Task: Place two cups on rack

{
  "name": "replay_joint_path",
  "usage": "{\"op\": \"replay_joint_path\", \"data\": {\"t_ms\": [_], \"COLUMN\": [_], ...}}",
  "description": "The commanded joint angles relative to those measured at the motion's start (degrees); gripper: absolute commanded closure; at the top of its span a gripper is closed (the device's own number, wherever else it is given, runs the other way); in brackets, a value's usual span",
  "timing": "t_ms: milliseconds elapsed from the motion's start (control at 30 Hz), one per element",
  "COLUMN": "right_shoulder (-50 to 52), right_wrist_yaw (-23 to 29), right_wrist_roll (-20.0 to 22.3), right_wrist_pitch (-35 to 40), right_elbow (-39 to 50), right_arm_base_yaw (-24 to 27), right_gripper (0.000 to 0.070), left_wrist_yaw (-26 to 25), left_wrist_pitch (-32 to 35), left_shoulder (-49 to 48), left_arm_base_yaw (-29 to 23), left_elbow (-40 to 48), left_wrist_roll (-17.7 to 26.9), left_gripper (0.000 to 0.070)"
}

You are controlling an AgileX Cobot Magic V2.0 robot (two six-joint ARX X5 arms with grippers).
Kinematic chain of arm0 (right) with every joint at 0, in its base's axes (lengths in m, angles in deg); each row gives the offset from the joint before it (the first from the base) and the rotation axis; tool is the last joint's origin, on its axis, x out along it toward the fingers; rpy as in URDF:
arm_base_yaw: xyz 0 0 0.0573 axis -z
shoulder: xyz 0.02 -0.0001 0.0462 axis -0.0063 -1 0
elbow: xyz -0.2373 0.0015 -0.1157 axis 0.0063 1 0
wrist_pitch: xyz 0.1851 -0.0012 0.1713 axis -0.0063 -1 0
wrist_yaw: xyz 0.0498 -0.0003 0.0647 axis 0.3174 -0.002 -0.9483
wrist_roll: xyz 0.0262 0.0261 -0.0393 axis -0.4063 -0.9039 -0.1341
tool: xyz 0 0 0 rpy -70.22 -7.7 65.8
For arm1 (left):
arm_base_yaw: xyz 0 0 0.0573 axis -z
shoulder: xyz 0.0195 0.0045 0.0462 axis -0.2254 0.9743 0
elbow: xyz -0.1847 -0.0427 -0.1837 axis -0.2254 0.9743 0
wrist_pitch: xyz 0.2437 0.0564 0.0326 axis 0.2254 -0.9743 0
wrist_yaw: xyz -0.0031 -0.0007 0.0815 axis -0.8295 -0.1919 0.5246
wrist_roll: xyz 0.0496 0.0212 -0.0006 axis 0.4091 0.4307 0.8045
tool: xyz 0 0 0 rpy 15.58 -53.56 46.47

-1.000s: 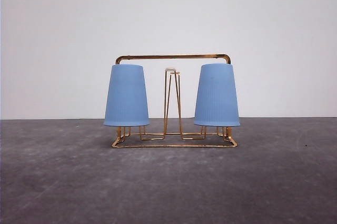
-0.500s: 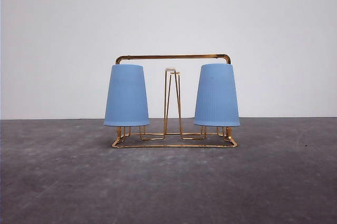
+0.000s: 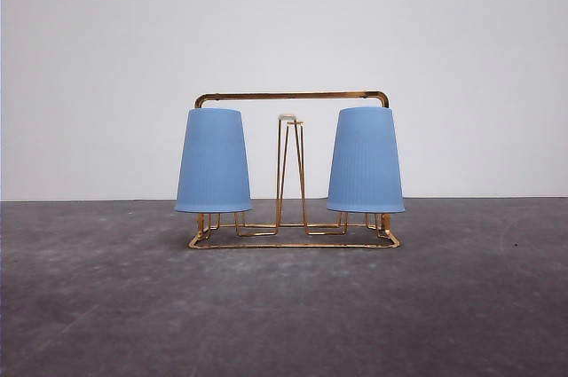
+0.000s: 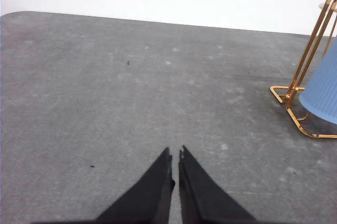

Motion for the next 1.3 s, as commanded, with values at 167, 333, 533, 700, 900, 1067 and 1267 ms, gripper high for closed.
{"op": "replay_joint_path", "data": {"t_ms": [167,333,533,700,900,1067,1267], "right_shoulder": [0.0,0.0,0.0,0.0,0.0,0.0,0.0], "right_wrist_yaw": [0.2,0.2,0.2,0.2,0.2,0.2,0.2], "right_wrist_roll": [-0.6,-0.6,-0.6,-0.6,-0.6,-0.6,-0.6], "right_wrist_pitch": [0.5,0.5,0.5,0.5,0.5,0.5,0.5], "right_elbow": [0.2,0.2,0.2,0.2,0.2,0.2,0.2], "right_arm_base_yaw": [0.1,0.1,0.1,0.1,0.1,0.1,0.1], "right_gripper": [0.0662,0.0662,0.0662,0.0662,0.0662,0.0662,0.0662], "left_wrist_yaw": [0.0,0.0,0.0,0.0,0.0,0.0,0.0], "left_wrist_pitch": [0.7,0.7,0.7,0.7,0.7,0.7,0.7], "left_shoulder": [-0.1,-0.1,-0.1,-0.1,-0.1,-0.1,-0.1], "left_arm_base_yaw": [0.0,0.0,0.0,0.0,0.0,0.0,0.0], "left_elbow": [0.8,0.8,0.8,0.8,0.8,0.8,0.8], "left_wrist_roll": [0.3,0.3,0.3,0.3,0.3,0.3,0.3], "left_gripper": [0.07,0.07,0.07,0.07,0.07,0.07,0.07]}}
